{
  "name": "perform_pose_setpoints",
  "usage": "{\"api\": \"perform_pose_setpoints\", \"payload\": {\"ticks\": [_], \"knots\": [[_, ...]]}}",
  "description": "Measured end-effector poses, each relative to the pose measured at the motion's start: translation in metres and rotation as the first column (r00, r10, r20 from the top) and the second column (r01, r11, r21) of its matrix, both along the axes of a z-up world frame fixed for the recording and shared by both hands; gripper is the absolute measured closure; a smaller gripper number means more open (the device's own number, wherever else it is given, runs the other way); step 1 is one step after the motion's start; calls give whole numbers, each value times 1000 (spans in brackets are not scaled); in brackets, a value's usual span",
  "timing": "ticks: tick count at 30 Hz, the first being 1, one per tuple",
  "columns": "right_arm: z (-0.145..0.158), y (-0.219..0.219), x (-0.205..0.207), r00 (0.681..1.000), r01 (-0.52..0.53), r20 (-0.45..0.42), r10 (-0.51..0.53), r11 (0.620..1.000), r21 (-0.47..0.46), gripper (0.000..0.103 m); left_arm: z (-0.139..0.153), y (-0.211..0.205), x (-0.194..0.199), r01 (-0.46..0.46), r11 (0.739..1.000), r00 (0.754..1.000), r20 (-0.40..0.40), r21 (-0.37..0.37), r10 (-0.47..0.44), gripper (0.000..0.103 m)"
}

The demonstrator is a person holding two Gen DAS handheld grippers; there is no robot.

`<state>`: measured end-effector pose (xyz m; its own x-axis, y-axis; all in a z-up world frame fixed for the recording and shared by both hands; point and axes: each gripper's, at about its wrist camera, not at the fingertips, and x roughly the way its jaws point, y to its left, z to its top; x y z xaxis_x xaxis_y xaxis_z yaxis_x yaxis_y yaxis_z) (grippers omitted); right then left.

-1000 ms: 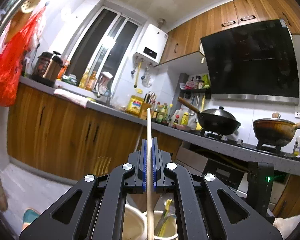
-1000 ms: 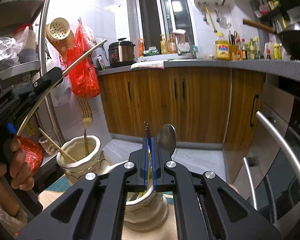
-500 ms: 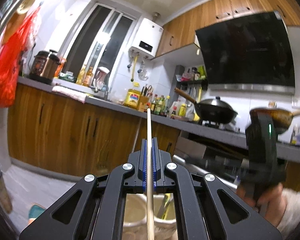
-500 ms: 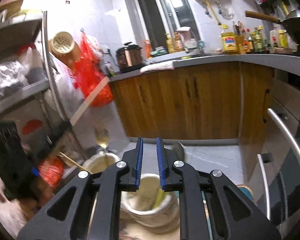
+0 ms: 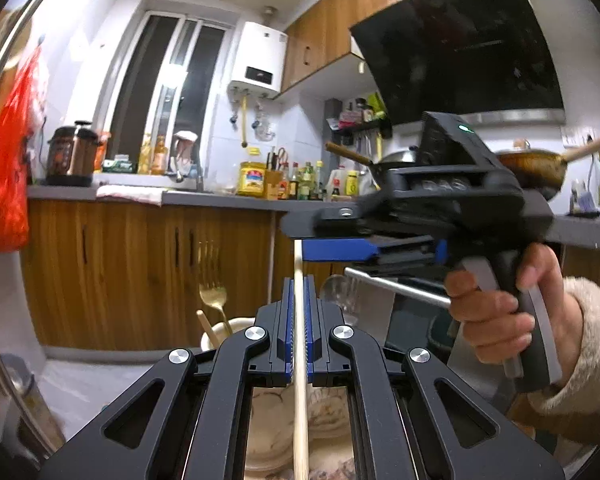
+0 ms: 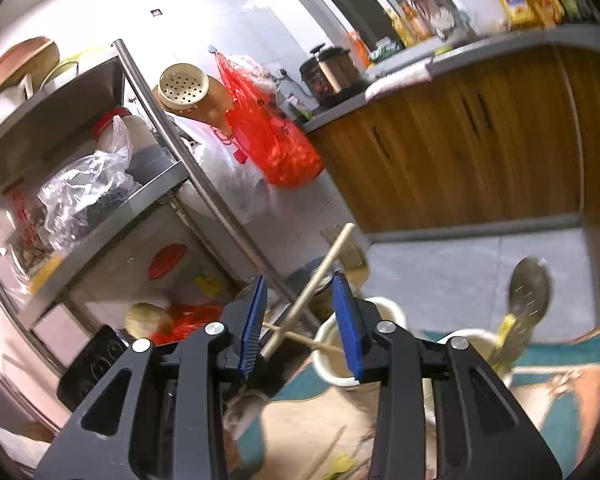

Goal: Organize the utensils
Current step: 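Open left to drop the chopstick into the tall pot while right releases fork into small pot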

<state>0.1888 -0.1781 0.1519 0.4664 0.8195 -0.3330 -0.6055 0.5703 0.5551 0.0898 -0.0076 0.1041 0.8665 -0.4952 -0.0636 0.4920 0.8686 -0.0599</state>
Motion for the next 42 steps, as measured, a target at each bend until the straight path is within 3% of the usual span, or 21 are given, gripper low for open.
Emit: {"api": "perform_pose_setpoints", "payload": {"ticks": [5, 11, 13, 15, 18, 24, 32, 38, 42], "knots": [[8, 13, -9, 1000, -10, 29, 10, 1000, -11, 98, -4, 3, 2, -1, 1000, 999, -40, 22, 1, 98], [34, 10, -18, 985, 82, 153, -78, 996, -22, 98, -5, 8, 1, -28, 997, 994, -102, 74, 36, 77], [44, 7, -21, 970, 134, 206, -126, 991, -25, 98, -5, 10, 0, -42, 994, 990, -131, 101, 55, 72], [50, 7, -23, 951, 188, 259, -171, 981, -40, 98, -7, 11, -1, -62, 990, 983, -162, 130, 83, 60], [49, 17, -24, 919, 252, 336, -206, 963, -99, 98, -14, 12, -1, -84, 979, 965, -230, 186, 127, 57], [19, 42, -16, 921, 261, 344, -182, 944, -200, 98, -29, 21, -4, -107, 971, 935, -309, 212, 171, 56], [-21, 58, -2, 965, 194, 232, -125, 932, -306, 98, -50, 30, -5, -132, 959, 896, -385, 249, 223, 53], [-31, 61, -2, 976, 173, 185, -115, 925, -339, 97, -57, 30, -8, -141, 953, 873, -420, 269, 247, 53], [-27, 58, -4, 976, 177, 180, -121, 926, -334, 75, -55, 29, -11, -147, 948, 863, -431, 281, 262, 53]]}}
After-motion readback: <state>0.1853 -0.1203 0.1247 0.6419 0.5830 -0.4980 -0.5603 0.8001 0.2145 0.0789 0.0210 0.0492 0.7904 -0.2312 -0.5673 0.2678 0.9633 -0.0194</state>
